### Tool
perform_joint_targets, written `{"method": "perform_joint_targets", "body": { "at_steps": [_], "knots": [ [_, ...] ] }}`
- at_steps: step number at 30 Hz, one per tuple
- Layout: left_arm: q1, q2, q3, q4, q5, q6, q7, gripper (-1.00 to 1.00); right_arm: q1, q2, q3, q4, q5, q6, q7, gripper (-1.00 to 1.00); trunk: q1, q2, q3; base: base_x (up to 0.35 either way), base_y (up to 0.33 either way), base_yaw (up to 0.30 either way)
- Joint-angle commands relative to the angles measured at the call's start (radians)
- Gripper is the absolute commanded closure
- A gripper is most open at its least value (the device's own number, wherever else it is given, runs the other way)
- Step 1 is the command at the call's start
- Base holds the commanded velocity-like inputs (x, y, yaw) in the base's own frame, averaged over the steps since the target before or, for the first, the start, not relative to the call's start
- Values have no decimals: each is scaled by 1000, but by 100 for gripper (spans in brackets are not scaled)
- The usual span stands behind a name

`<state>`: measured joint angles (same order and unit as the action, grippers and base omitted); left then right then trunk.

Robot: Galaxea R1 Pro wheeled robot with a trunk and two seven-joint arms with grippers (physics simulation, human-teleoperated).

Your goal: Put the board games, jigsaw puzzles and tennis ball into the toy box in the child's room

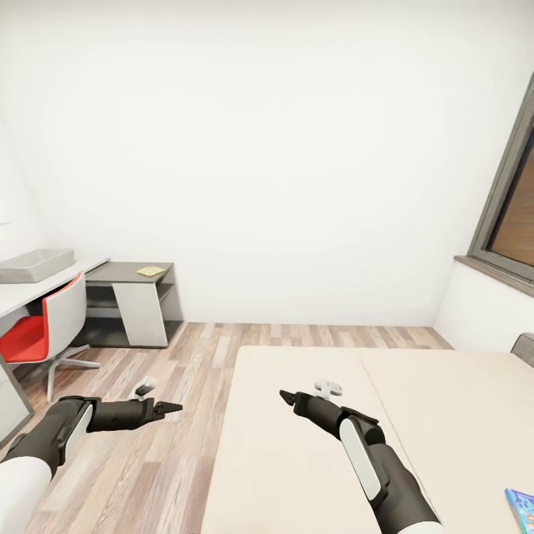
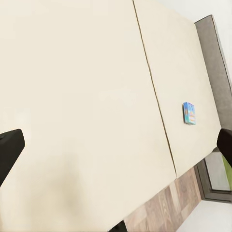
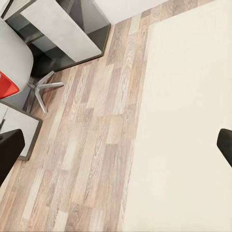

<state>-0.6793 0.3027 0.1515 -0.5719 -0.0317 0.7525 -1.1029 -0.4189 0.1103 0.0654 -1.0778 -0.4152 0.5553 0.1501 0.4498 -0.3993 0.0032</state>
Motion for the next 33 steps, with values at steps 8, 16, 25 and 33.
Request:
{"method": "perform_joint_targets", "body": {
  "at_steps": [8,16,25,33],
  "knots": [
    [0,0,3,0,-4,8,-5,-100,-1,0,-1,-1,-1,5,2,-100,0,-1,0,-31,-2,0],
    [0,0,3,0,-4,9,-5,-100,0,0,-1,-1,-1,5,2,-100,0,-1,0,-2,0,0],
    [0,-1,3,0,-4,9,-5,-100,0,0,-1,-1,-1,5,2,-100,0,-1,0,0,-7,0],
    [0,0,3,0,-4,9,-5,-100,0,0,-1,-1,-1,5,2,-100,0,-1,0,0,-54,0]
  ]
}}
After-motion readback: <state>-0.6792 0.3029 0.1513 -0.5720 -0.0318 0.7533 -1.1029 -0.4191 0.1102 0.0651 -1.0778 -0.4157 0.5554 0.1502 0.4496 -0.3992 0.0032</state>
